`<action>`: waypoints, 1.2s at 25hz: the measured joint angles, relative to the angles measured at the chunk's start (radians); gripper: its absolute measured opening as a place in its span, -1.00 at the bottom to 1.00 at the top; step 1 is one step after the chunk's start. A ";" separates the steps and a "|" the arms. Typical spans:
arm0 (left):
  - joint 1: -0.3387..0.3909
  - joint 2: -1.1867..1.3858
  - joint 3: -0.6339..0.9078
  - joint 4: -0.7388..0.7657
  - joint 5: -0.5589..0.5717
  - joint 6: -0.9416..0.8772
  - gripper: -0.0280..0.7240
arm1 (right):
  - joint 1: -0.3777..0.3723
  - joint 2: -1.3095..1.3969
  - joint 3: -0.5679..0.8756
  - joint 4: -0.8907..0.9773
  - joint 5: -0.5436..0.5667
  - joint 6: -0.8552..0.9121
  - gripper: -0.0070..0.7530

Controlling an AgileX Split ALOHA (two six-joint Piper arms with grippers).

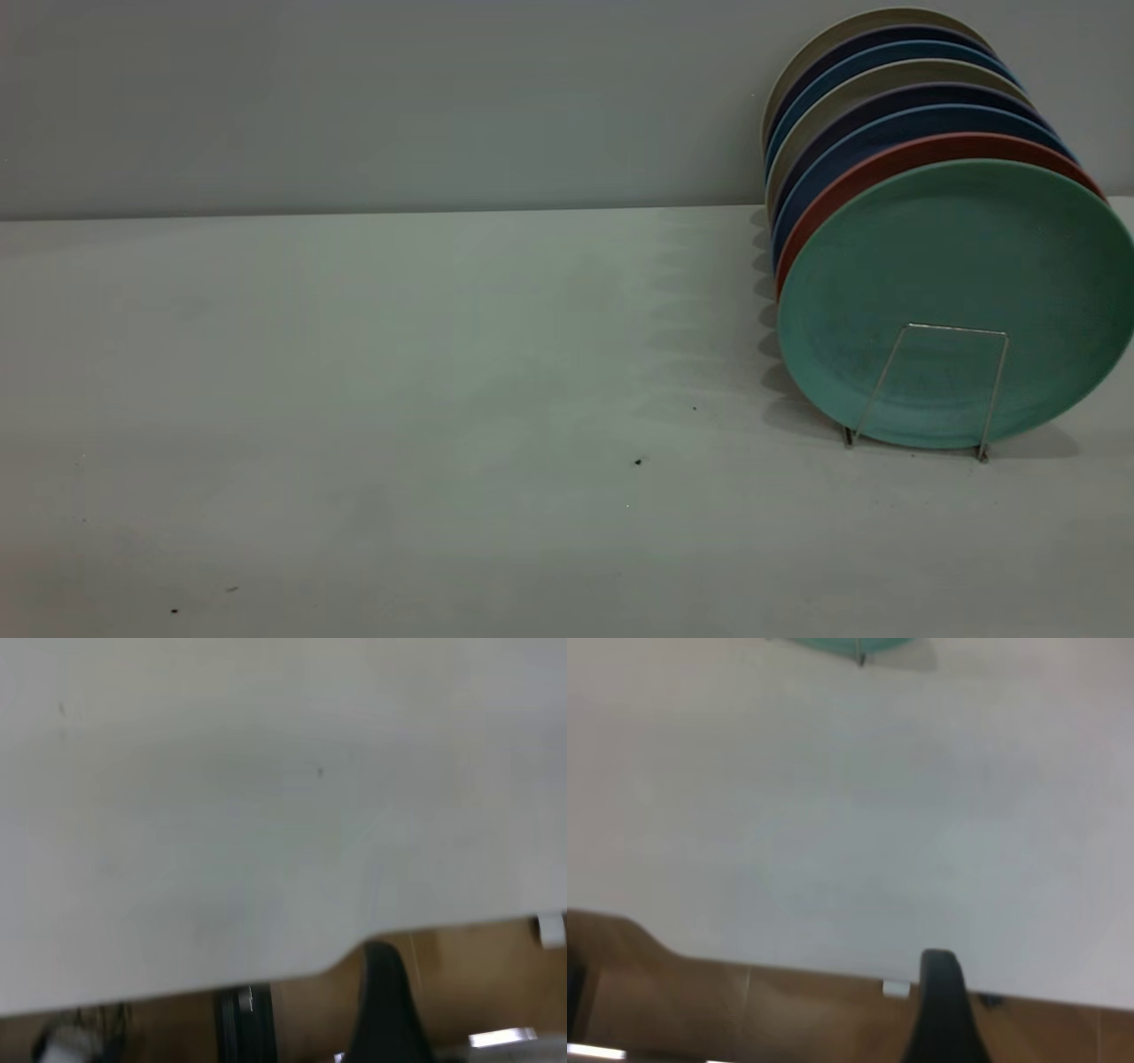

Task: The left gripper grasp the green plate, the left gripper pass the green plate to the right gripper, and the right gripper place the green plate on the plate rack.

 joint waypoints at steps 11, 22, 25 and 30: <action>-0.040 -0.222 0.095 0.032 -0.022 0.029 0.51 | 0.000 -0.156 0.093 0.035 -0.080 -0.041 0.47; -0.184 -0.235 0.095 0.120 -0.023 -0.042 0.51 | 0.000 -0.156 0.093 0.033 -0.080 -0.064 0.39; -0.192 -0.259 0.095 0.119 -0.023 -0.043 0.51 | 0.000 -0.156 0.093 0.033 -0.080 -0.064 0.34; -0.192 -0.271 0.095 0.119 -0.023 -0.043 0.51 | 0.000 -0.156 0.093 0.033 -0.080 -0.064 0.25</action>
